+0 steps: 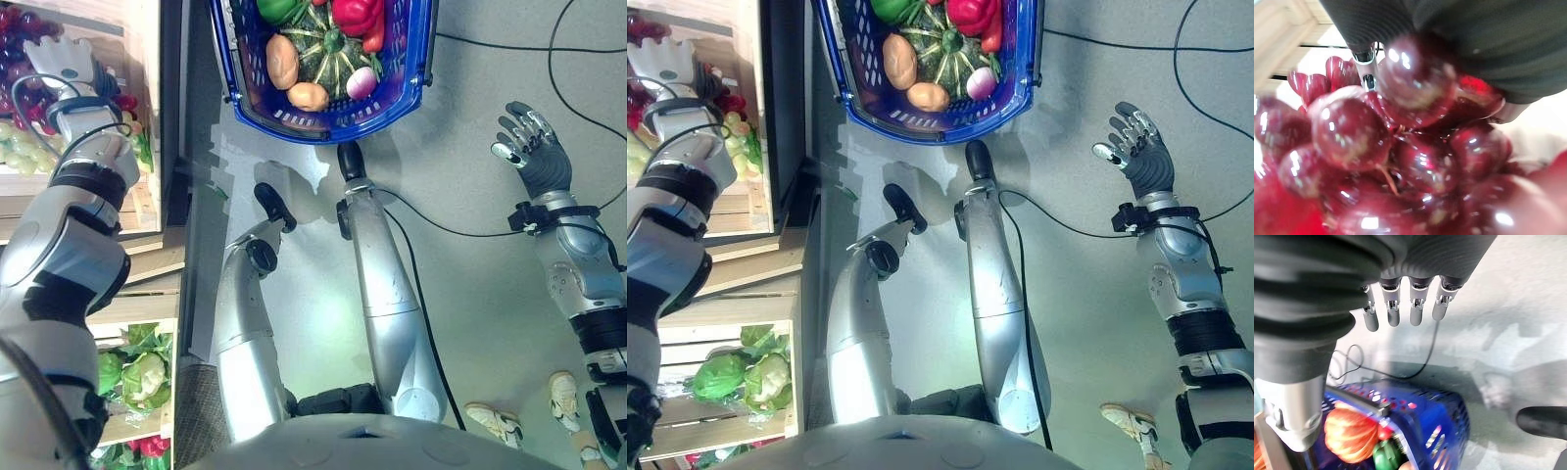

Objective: Pick up fruits and vegetables into the basket

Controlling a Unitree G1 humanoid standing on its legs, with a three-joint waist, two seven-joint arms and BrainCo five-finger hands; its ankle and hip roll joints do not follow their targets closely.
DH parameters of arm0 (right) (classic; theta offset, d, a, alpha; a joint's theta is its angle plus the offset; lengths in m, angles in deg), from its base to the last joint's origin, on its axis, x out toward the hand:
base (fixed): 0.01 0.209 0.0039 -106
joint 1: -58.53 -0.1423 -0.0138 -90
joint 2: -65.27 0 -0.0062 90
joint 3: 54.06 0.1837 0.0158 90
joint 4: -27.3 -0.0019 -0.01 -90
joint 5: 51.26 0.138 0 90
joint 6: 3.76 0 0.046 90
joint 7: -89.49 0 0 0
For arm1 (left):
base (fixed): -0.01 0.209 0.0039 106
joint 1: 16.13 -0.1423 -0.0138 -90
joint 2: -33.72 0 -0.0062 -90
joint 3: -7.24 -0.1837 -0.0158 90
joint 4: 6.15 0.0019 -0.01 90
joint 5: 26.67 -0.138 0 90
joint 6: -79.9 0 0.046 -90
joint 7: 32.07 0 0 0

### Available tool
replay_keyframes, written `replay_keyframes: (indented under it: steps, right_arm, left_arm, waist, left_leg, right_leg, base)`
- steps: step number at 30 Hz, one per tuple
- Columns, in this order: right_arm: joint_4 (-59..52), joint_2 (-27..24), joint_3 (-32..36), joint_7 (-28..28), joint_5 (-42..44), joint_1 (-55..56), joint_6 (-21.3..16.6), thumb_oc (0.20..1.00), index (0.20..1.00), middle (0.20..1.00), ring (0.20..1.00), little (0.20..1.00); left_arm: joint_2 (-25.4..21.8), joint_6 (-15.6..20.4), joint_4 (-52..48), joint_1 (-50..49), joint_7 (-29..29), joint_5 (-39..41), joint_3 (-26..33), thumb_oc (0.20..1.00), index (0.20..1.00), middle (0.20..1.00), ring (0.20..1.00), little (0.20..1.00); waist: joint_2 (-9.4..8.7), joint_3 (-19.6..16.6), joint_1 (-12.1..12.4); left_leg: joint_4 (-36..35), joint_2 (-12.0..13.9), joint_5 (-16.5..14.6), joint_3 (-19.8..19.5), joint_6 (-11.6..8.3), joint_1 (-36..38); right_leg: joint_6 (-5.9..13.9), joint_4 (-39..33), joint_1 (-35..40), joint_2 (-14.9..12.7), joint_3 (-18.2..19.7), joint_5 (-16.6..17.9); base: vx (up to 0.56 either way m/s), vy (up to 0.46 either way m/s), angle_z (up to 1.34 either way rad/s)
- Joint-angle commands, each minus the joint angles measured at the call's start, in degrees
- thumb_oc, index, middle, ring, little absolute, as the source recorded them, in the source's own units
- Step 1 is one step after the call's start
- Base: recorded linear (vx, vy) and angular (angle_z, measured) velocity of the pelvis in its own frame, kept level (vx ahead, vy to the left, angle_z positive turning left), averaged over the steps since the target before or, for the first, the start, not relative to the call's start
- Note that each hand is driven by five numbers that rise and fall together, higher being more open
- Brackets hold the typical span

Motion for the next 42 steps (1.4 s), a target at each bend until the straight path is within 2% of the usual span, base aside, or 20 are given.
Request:
replay_keyframes:
  steps: [1, 10, 17, 21, 23, 25, 28, 30, 32, 37, 42]
  right_arm:
    - [-3.31, 1.22, 2.77, 1.28, -2.13, 3.76, -1.19, 1.000, 1.000, 1.000, 1.000, 1.000]
    - [-5.36, 1.35, 4.07, 4.24, -3.27, 7.34, 0.39, 1.000, 1.000, 1.000, 1.000, 1.000]
    - [-6.36, 1.16, 5.27, 4.84, -2.59, 9.14, 0.82, 1.000, 1.000, 1.000, 1.000, 1.000]
    - [-7.17, 1.47, 5.37, 5.09, -2.36, 10.60, 0.80, 1.000, 1.000, 1.000, 1.000, 1.000]
    - [-8.00, 2.04, 5.64, 5.50, -2.65, 11.81, 0.88, 1.000, 1.000, 1.000, 1.000, 1.000]
    - [-8.87, 2.79, 6.03, 5.91, -4.14, 13.20, 1.16, 1.000, 1.000, 1.000, 1.000, 1.000]
    - [-10.85, 3.72, 5.90, 6.09, -10.21, 15.10, 2.39, 1.000, 1.000, 1.000, 1.000, 1.000]
    - [-12.86, 3.39, 5.49, 6.34, -16.03, 15.82, 3.45, 1.000, 1.000, 1.000, 1.000, 1.000]
    - [-14.54, 2.93, 4.95, 7.08, -17.93, 15.95, 4.60, 1.000, 1.000, 1.000, 1.000, 1.000]
    - [-17.87, 1.57, 1.44, 6.91, -26.56, 13.81, 7.04, 1.000, 1.000, 1.000, 1.000, 1.000]
    - [-19.81, 0.83, -3.20, 4.79, -37.01, 9.61, 9.26, 1.000, 1.000, 1.000, 1.000, 1.000]
  left_arm:
    - [-9.24, -0.45, 1.61, -4.30, 0.82, 0.31, 2.56, 0.200, 0.200, 0.200, 0.200, 0.200]
    - [-12.15, 3.24, -0.39, -11.45, 1.53, -0.55, 6.90, 0.200, 0.200, 0.200, 0.200, 0.200]
    - [-13.18, 5.45, -1.44, -15.89, 3.75, 0.87, 9.80, 0.200, 0.200, 0.200, 0.200, 0.200]
    - [-13.12, 9.42, -5.13, -18.25, 7.45, 17.61, 13.21, 0.200, 0.200, 0.200, 0.200, 0.200]
    - [-12.45, 11.23, -8.15, -19.41, 7.60, 23.73, 17.48, 0.200, 0.200, 0.200, 0.200, 0.200]
    - [-11.29, 14.90, -10.60, -20.75, 8.27, 31.01, 22.58, 0.200, 0.200, 0.200, 0.200, 0.200]
    - [-9.51, 20.13, -14.04, -22.98, 5.21, 41.66, 30.07, 0.200, 0.200, 0.200, 0.200, 0.200]
    - [-8.63, 21.97, -16.72, -24.85, 3.54, 50.24, 33.29, 0.200, 0.200, 0.200, 0.200, 0.200]
    - [-7.87, 23.59, -18.66, -26.60, 1.20, 56.59, 35.71, 0.200, 0.200, 0.200, 0.200, 0.200]
    - [-4.82, 27.71, -22.08, -29.90, -3.04, 71.23, 38.64, 0.200, 0.200, 0.200, 0.200, 0.200]
    - [-1.67, 30.12, -26.03, -31.98, -5.00, 78.15, 39.26, 0.200, 0.200, 0.200, 0.200, 0.200]
  waist:
    - [-1.49, -1.74, -0.51]
    - [-1.32, -1.74, 0.65]
    - [-1.24, -1.74, 1.01]
    - [-1.70, -1.74, 1.53]
    - [-1.88, -1.74, 1.84]
    - [-1.99, -1.74, 2.08]
    - [-2.04, -1.74, 2.31]
    - [-1.95, -1.74, 2.57]
    - [-1.91, -1.74, 2.83]
    - [-1.68, -1.74, 3.45]
    - [-1.33, -1.74, 4.37]
  left_leg:
    - [-2.36, -2.01, -2.20, 2.34, -0.53, 3.74]
    - [-6.64, -3.57, -1.37, 1.98, -0.28, 12.38]
    - [-7.33, -3.94, -1.40, 1.91, 0.04, 13.99]
    - [-7.17, -4.21, -1.95, 1.62, 0.71, 14.44]
    - [-7.15, -4.38, -2.08, 1.34, 1.00, 14.76]
    - [-7.31, -4.65, -2.34, 1.16, 1.31, 15.52]
    - [-7.59, -5.08, -2.75, 0.93, 1.69, 17.25]
    - [-8.01, -5.31, -2.87, 0.79, 1.84, 18.46]
    - [-8.47, -5.49, -2.94, 0.59, 1.98, 19.54]
    - [-9.51, -5.93, -3.15, 0.05, 2.20, 22.33]
    - [-10.61, -6.38, -3.04, -0.49, 2.31, 24.43]
  right_leg:
    - [3.36, -2.90, 4.71, 1.48, 0.76, -1.50]
    - [3.51, -7.20, 14.20, -0.16, -1.64, -1.72]
    - [3.39, -8.23, 16.30, -0.43, -2.16, -1.95]
    - [3.27, -8.26, 17.20, -0.22, -2.48, -2.33]
    - [3.30, -8.27, 17.77, -0.02, -2.52, -2.50]
    - [3.35, -8.39, 18.68, 0.02, -2.72, -2.82]
    - [3.55, -8.61, 20.64, -0.22, -3.26, -3.32]
    - [3.69, -9.05, 21.99, -0.34, -3.48, -3.44]
    - [3.76, -9.50, 23.21, -0.41, -3.63, -3.56]
    - [3.90, -10.68, 26.21, -0.63, -3.88, -3.85]
    - [3.95, -11.75, 28.56, -0.90, -4.24, -4.08]
  base:
    - [-0.02, -0.002, 0.14]
    - [-0.01, -0.001, 0.09]
    - [0.00, 0.002, 0.01]
    - [-0.01, -0.027, 0.04]
    - [0.00, -0.025, 0.05]
    - [0.00, -0.018, 0.05]
    - [0.00, 0.000, 0.00]
    - [0.00, 0.000, 0.00]
    - [0.00, 0.000, 0.00]
    - [0.01, 0.022, 0.03]
    - [0.00, 0.033, 0.04]
